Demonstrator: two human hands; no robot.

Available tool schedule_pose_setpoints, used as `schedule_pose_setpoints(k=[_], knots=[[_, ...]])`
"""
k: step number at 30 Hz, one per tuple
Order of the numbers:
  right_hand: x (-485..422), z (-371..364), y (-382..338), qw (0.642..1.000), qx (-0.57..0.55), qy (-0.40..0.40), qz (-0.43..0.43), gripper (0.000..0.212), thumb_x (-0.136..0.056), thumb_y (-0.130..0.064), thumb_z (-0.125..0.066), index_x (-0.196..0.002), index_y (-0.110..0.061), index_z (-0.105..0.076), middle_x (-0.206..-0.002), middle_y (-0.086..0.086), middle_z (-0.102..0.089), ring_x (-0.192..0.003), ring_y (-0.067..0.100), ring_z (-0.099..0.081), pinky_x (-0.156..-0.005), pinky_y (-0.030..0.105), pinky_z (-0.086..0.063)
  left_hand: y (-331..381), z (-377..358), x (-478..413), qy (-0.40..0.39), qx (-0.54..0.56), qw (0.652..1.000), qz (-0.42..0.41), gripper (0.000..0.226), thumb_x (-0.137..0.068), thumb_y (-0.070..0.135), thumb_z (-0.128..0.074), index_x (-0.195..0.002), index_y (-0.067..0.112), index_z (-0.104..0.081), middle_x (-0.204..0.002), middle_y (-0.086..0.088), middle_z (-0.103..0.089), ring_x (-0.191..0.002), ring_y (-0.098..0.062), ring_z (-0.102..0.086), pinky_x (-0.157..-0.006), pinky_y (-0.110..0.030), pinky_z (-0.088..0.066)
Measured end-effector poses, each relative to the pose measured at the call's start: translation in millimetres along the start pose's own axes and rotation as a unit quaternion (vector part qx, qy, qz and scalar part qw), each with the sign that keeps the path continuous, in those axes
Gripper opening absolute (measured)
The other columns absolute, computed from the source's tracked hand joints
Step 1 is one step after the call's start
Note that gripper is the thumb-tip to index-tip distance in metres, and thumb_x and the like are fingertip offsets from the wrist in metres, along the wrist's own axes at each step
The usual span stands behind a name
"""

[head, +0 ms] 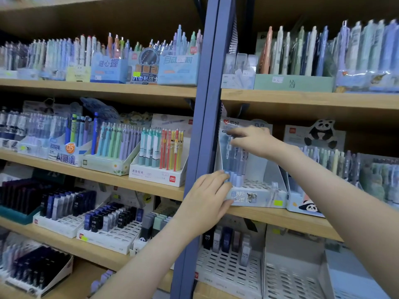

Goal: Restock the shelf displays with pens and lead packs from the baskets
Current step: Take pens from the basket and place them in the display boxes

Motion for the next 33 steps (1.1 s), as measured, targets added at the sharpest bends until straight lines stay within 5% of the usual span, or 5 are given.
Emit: schedule_pose_setpoints(k=[7, 19, 24, 29, 33], knots=[[9, 0, -3, 0.997, -0.053, -0.037, 0.050, 0.051, -0.092, -0.024, -0.052, -0.141, -0.035, -0.043, -0.149, -0.004, -0.040, -0.132, 0.019, -0.039, -0.102, 0.030, -0.032, -1, 3, -3, -0.004, -0.028, 0.999, -0.018, 0.037, -0.091, 0.036, -0.046, -0.107, 0.008, -0.063, -0.122, -0.010, -0.062, -0.122, -0.025, -0.053, -0.103, -0.033, -0.033], [-1, -6, -3, 0.986, -0.135, -0.055, 0.079, 0.058, -0.090, -0.016, -0.056, -0.144, -0.031, -0.041, -0.150, -0.008, -0.038, -0.132, 0.010, -0.039, -0.092, 0.021, -0.030, -18, -1, -8, -0.039, -0.055, 0.997, 0.032, 0.054, -0.091, 0.050, -0.044, -0.121, 0.009, -0.061, -0.136, -0.011, -0.056, -0.133, -0.026, -0.045, -0.113, -0.038, -0.023], [3, -5, 2, 0.974, -0.204, -0.059, 0.076, 0.060, -0.089, -0.018, -0.058, -0.144, -0.032, -0.039, -0.150, -0.007, -0.037, -0.138, 0.011, -0.034, -0.107, 0.027, -0.029, -20, -2, -8, -0.039, -0.067, 0.997, 0.031, 0.053, -0.091, 0.050, -0.041, -0.121, 0.010, -0.061, -0.134, -0.010, -0.057, -0.132, -0.025, -0.046, -0.112, -0.041, -0.024], [31, 11, 8, 0.976, -0.208, 0.023, 0.052, 0.063, -0.089, -0.032, -0.056, -0.144, -0.045, -0.029, -0.152, -0.003, -0.032, -0.142, 0.017, -0.023, -0.116, 0.046, -0.020, -20, -1, -4, -0.021, -0.085, 0.995, 0.053, 0.048, -0.091, 0.044, -0.045, -0.120, 0.010, -0.062, -0.134, -0.008, -0.058, -0.132, -0.023, -0.047, -0.112, -0.044, -0.024], [95, 8, 3, 0.975, -0.170, 0.108, 0.094, 0.053, -0.096, -0.018, -0.050, -0.144, -0.033, -0.033, -0.137, -0.020, -0.039, -0.134, 0.002, -0.028, -0.112, 0.029, -0.022, 6, 7, 8, 0.068, -0.019, 0.993, 0.098, 0.039, -0.083, 0.017, -0.063, -0.121, 0.007, -0.057, -0.130, -0.010, -0.059, -0.126, -0.025, -0.051, -0.107, -0.040, -0.031]])
Point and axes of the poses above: each hand's wrist, its own x-axis away from the middle knuckle, its own z-axis out of the back of the hand, y = z × x, the point moved 6 cm from there along -x, towards the middle knuckle
